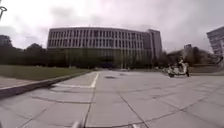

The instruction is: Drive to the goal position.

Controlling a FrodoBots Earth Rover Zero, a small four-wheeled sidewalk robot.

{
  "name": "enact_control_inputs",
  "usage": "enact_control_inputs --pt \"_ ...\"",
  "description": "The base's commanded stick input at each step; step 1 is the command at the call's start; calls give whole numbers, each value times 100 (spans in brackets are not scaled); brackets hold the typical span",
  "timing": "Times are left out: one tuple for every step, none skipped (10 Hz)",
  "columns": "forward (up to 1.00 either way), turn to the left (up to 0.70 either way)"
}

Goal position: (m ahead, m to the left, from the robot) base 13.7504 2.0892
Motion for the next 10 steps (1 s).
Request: enact_control_inputs --pt "70 0" --pt "70 0" --pt "70 0" --pt "70 0" --pt "70 0" --pt "70 0" --pt "70 0" --pt "70 0" --pt "70 0" --pt "70 0"
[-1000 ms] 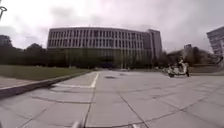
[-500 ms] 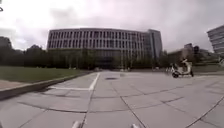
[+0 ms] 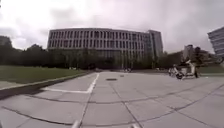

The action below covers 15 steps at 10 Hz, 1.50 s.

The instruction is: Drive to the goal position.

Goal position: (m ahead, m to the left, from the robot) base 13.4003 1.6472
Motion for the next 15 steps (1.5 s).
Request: enact_control_inputs --pt "70 0" --pt "70 0" --pt "70 0" --pt "70 0" --pt "70 0" --pt "70 0" --pt "70 0" --pt "70 0" --pt "70 0" --pt "70 0" --pt "70 0" --pt "70 0" --pt "70 0" --pt "70 0" --pt "70 0"
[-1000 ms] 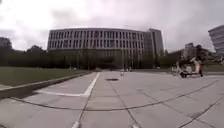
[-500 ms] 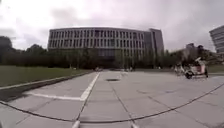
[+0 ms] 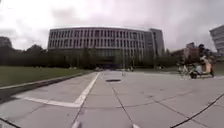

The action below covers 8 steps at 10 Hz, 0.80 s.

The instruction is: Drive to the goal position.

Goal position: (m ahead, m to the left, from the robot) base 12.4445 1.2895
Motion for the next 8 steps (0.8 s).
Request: enact_control_inputs --pt "70 0" --pt "70 0" --pt "70 0" --pt "70 0" --pt "70 0" --pt "70 0" --pt "70 0" --pt "70 0"
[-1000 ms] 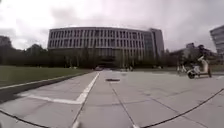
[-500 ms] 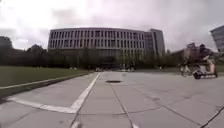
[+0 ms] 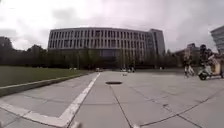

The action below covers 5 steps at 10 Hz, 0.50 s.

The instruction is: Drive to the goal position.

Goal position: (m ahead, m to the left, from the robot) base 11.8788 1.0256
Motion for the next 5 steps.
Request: enact_control_inputs --pt "70 0" --pt "70 0" --pt "70 0" --pt "70 0" --pt "70 0"
